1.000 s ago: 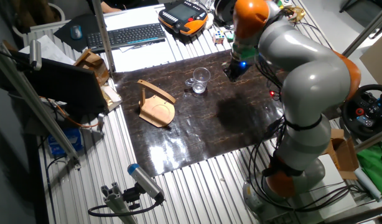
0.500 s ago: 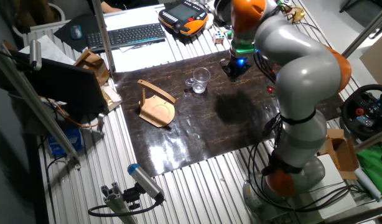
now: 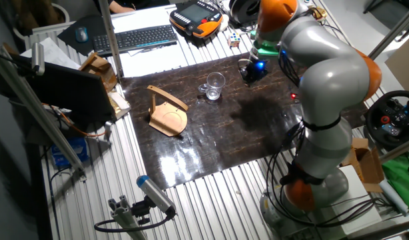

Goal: Put the cup on the cup rack

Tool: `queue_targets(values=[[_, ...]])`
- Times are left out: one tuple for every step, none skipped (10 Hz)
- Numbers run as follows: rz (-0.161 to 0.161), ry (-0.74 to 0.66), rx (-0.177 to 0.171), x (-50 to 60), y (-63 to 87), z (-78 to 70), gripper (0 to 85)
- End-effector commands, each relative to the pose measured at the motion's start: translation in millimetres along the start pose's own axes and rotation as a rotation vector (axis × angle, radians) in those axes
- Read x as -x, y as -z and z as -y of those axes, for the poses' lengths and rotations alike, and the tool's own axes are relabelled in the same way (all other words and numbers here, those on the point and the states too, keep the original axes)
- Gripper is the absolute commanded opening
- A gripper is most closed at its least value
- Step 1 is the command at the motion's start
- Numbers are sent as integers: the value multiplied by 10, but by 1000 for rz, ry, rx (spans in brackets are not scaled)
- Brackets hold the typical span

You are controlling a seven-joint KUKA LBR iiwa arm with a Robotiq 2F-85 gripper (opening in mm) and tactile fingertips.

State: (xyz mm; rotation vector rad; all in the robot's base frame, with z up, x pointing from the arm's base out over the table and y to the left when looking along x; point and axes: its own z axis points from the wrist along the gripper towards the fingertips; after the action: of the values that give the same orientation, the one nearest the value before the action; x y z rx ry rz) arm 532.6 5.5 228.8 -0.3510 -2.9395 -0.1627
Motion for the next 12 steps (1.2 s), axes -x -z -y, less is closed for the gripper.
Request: queue_targets(values=[[9, -3, 0, 59, -43, -6, 137], [15, -9, -6, 108, -105, -18, 197], [30, 3, -20, 134, -158, -29, 203], [40, 19, -11, 152, -202, -38, 133], [49, 32, 6, 152, -202, -38, 10], [53, 49, 5, 152, -202, -38, 10], [41, 60, 30, 152, -202, -38, 10], [41, 80, 27, 152, -202, -38, 10], [45, 102, 21, 152, -202, -38, 10], [45, 127, 9, 152, -202, -38, 10], [33, 159, -1, 152, -202, -38, 10], [25, 205, -13, 152, -202, -38, 10]])
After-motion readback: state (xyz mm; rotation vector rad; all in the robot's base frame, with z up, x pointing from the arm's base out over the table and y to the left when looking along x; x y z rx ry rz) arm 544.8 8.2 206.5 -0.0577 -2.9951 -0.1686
